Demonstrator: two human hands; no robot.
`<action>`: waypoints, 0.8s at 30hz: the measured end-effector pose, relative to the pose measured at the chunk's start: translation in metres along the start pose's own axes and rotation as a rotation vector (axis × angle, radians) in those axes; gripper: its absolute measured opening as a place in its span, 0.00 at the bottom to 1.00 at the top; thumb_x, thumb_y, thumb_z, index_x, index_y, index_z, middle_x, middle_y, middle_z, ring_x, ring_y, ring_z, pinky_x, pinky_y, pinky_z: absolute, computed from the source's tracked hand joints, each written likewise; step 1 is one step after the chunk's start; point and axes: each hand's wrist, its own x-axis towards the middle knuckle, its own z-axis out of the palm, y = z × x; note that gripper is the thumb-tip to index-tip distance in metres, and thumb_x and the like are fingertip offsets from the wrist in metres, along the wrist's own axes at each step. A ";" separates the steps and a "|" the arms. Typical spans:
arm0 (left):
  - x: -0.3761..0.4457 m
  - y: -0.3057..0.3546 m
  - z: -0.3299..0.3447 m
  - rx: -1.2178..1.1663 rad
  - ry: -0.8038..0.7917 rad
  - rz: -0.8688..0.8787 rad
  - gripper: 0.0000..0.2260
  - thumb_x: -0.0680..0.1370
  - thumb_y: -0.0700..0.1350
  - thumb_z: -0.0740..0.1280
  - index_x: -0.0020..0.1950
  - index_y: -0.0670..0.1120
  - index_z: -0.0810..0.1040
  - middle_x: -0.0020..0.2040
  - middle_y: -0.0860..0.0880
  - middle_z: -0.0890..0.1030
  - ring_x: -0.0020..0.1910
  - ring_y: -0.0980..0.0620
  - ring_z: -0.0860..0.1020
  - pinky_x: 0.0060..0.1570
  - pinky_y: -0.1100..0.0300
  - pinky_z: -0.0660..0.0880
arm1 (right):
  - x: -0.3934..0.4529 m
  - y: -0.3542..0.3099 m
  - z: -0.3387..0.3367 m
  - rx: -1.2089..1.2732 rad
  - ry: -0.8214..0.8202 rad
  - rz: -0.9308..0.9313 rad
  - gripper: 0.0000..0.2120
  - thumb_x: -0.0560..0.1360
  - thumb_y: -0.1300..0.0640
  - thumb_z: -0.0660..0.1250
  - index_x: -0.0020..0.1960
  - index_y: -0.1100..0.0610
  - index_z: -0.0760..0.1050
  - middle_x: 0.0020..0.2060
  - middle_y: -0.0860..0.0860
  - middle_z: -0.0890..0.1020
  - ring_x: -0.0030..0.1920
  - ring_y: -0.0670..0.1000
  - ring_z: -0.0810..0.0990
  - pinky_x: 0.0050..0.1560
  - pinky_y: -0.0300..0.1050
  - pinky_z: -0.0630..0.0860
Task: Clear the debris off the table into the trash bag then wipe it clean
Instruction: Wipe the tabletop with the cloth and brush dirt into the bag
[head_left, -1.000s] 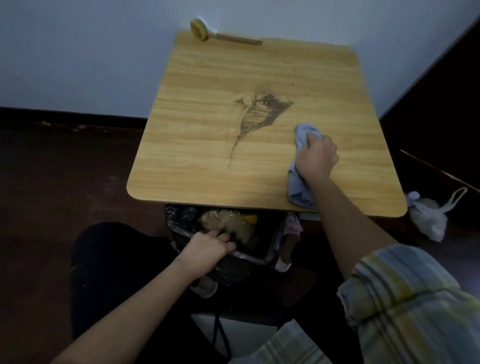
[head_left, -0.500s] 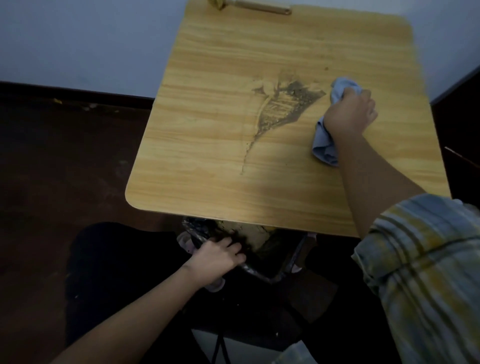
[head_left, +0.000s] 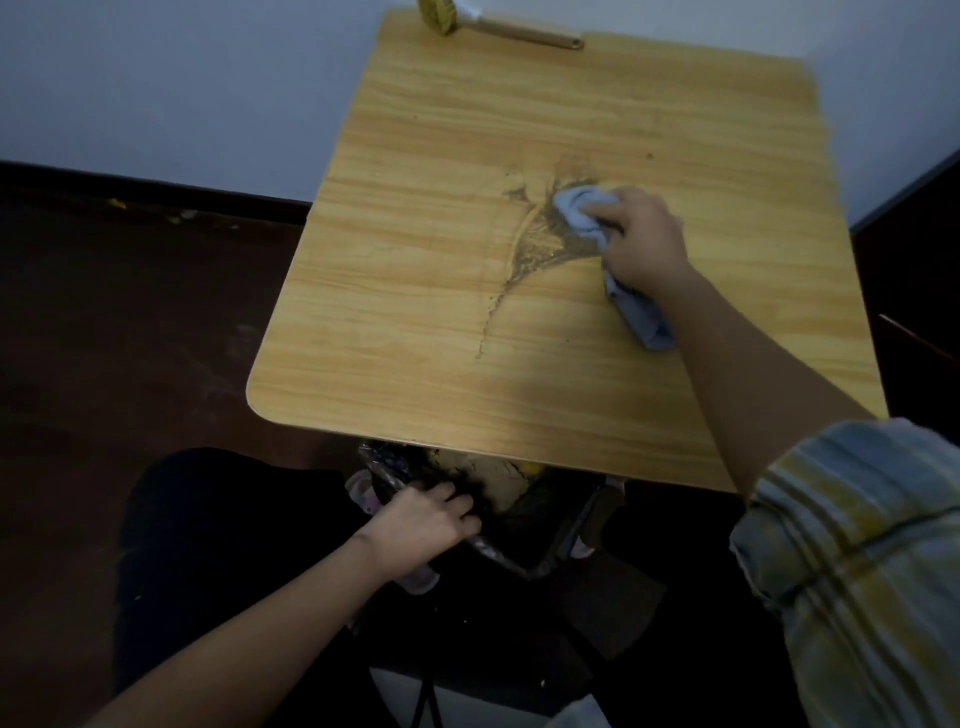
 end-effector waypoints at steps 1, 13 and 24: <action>0.000 0.001 0.000 0.000 0.008 0.006 0.19 0.52 0.50 0.81 0.38 0.56 0.79 0.37 0.57 0.79 0.36 0.56 0.78 0.25 0.66 0.69 | -0.006 -0.004 0.000 0.011 -0.016 -0.062 0.19 0.78 0.66 0.57 0.64 0.55 0.78 0.61 0.59 0.75 0.62 0.62 0.70 0.56 0.56 0.70; 0.001 -0.001 -0.003 0.004 0.115 0.017 0.15 0.55 0.48 0.80 0.37 0.55 0.80 0.37 0.56 0.79 0.36 0.56 0.78 0.23 0.67 0.69 | -0.021 0.010 -0.013 0.011 0.230 0.320 0.19 0.77 0.66 0.55 0.61 0.56 0.79 0.60 0.60 0.75 0.60 0.63 0.71 0.56 0.56 0.72; -0.001 0.001 -0.003 0.012 0.153 0.038 0.14 0.57 0.49 0.80 0.38 0.55 0.81 0.37 0.56 0.80 0.35 0.57 0.78 0.24 0.67 0.69 | -0.035 -0.012 0.006 -0.027 -0.029 -0.034 0.18 0.79 0.64 0.58 0.64 0.53 0.78 0.58 0.59 0.76 0.58 0.62 0.71 0.56 0.55 0.69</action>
